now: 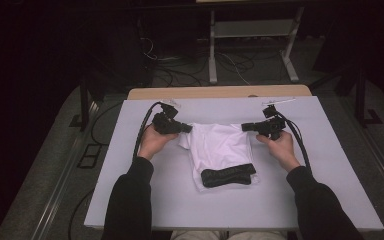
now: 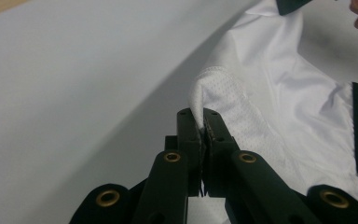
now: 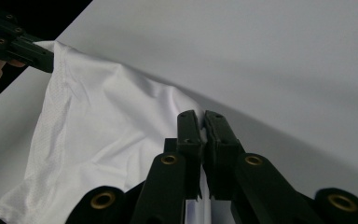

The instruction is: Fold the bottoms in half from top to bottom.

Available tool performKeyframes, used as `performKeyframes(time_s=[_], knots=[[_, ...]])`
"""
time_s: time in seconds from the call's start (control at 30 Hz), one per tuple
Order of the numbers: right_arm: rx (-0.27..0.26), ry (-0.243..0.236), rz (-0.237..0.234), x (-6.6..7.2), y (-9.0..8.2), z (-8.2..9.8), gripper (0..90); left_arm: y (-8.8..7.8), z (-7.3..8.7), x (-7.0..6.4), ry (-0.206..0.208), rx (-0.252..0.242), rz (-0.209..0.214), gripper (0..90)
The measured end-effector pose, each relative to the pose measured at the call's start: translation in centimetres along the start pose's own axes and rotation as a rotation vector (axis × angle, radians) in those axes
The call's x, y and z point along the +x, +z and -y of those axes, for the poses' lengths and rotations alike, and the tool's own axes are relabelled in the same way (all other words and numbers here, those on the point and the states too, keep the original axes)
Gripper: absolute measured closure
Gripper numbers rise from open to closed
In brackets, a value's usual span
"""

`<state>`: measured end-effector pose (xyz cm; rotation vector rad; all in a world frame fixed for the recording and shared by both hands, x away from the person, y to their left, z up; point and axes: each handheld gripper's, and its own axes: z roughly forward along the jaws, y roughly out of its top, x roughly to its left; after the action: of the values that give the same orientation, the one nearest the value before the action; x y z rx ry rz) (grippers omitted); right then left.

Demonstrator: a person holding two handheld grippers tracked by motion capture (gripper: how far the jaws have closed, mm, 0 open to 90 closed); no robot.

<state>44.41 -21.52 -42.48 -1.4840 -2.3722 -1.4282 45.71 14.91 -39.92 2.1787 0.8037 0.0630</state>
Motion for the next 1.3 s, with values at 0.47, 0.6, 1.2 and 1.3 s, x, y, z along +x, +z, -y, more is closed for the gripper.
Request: performKeyframes(time_s=[0.47, 0.6, 1.2, 1.3], knots=[[-0.031, 0.025, 0.031, -1.3, 1.0, -1.8, 83.7, 1.6, -0.9, 2.4, -0.047, -0.074, -0.055, 85.7], [-0.041, 0.035, 0.026, -1.8, 1.1, -1.9, 83.6, 2.4, -0.5, 3.0, -0.083, -0.097, -0.069, 84.9], [-0.052, 0.006, 0.042, -2.7, -0.8, -1.3, 6.7, 1.3, -0.2, 1.5, -0.171, -0.25, -0.062, 12.9], [-0.05, -0.016, 0.065, -2.5, -1.7, -1.3, 0.0, 1.0, -0.2, 1.2, -0.171, -0.231, -0.061, 1.6]])
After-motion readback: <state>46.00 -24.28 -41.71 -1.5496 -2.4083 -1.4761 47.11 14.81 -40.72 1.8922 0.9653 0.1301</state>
